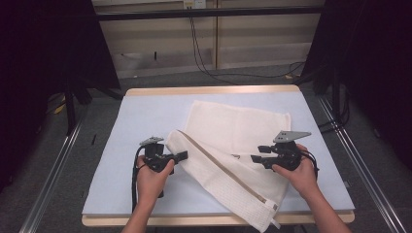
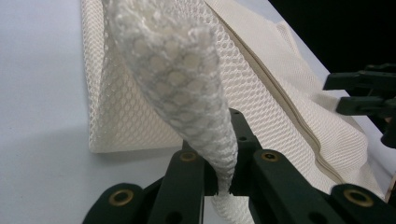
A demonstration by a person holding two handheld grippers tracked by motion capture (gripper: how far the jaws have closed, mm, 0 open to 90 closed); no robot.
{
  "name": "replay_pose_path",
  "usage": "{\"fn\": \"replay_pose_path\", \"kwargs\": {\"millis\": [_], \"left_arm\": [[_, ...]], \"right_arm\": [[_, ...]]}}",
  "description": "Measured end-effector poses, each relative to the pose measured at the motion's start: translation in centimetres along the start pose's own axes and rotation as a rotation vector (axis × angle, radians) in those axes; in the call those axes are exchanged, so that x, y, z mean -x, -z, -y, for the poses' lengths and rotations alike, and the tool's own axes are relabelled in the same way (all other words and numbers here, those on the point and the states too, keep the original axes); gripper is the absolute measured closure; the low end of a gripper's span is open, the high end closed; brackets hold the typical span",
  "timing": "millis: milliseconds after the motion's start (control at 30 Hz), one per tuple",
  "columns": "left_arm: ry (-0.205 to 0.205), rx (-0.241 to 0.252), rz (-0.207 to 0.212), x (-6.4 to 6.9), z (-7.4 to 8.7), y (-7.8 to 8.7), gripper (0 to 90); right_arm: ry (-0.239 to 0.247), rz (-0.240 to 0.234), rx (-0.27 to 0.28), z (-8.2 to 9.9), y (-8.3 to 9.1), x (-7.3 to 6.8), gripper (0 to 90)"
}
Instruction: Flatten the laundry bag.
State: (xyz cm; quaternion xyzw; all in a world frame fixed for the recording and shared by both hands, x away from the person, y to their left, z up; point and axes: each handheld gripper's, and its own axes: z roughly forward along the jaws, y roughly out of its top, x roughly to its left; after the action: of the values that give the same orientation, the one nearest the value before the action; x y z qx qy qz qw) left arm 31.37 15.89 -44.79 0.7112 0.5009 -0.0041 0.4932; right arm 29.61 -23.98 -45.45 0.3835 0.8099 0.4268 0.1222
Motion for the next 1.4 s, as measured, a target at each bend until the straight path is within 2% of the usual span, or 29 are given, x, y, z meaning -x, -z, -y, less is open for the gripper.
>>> {"fn": "replay_pose_path", "kwargs": {"millis": [133,200,233,300,367,400,433,467,533,633,900,1000,1033,1100,1167,1267,1367,1400], "left_arm": [[-0.015,-0.01,-0.002,0.0,0.0,0.0,85.8],[-0.014,-0.013,-0.003,0.0,0.0,0.0,85.8],[-0.013,-0.014,-0.001,0.0,0.0,0.0,85.8],[-0.016,-0.015,0.0,0.0,0.0,0.0,85.8],[-0.018,-0.015,-0.002,0.0,0.0,0.0,85.8],[-0.018,-0.013,-0.004,0.1,0.0,0.0,85.8],[-0.02,-0.012,-0.003,0.1,0.0,0.0,85.8],[-0.021,-0.012,-0.002,0.1,0.0,0.0,85.8],[-0.025,-0.013,0.002,0.1,0.0,0.1,85.8],[-0.019,-0.005,0.012,0.2,-0.1,0.1,85.8],[-0.047,-0.043,0.046,1.0,0.2,-0.8,85.8],[-0.063,-0.05,0.045,1.2,0.3,-1.1,85.5],[-0.062,-0.044,0.044,1.3,0.4,-1.0,85.0],[-0.07,-0.033,0.034,1.1,0.3,-0.7,79.1],[-0.056,-0.019,0.048,0.8,0.3,-0.1,69.4],[-0.051,0.018,0.047,0.0,0.1,0.6,47.5],[-0.059,0.021,0.056,-0.5,-0.2,1.4,38.5],[-0.072,0.019,0.059,-0.5,-0.4,1.6,35.3]], "right_arm": [[0.004,0.028,-0.081,0.7,-1.4,0.4,39.9],[0.014,0.064,-0.102,0.7,-1.9,0.4,39.8],[0.014,0.063,-0.112,0.7,-2.0,0.4,39.8],[0.038,0.093,-0.127,0.6,-2.4,0.3,41.2],[0.068,0.082,-0.173,0.6,-3.0,0.1,50.4],[0.084,0.094,-0.161,0.7,-3.2,0.0,60.3],[0.09,0.077,-0.155,0.6,-3.2,-0.1,70.7],[0.104,0.104,-0.163,0.6,-3.2,-0.2,83.5],[0.106,0.116,-0.156,0.6,-3.2,-0.3,88.1],[0.058,0.139,-0.135,0.7,-3.0,-0.1,89.7],[-0.087,0.286,-0.028,0.9,-0.3,2.5,90.0],[-0.106,0.318,-0.021,1.1,0.0,2.9,89.8],[-0.094,0.316,-0.018,1.2,-0.1,3.0,89.8],[-0.085,0.32,-0.028,1.1,-0.1,2.8,89.7],[-0.087,0.318,-0.028,1.1,-0.1,2.7,89.5],[-0.084,0.312,-0.033,1.1,-0.2,2.7,89.1],[-0.074,0.31,-0.033,1.1,-0.3,2.6,88.7],[-0.062,0.304,-0.036,1.1,-0.3,2.6,88.5]]}}
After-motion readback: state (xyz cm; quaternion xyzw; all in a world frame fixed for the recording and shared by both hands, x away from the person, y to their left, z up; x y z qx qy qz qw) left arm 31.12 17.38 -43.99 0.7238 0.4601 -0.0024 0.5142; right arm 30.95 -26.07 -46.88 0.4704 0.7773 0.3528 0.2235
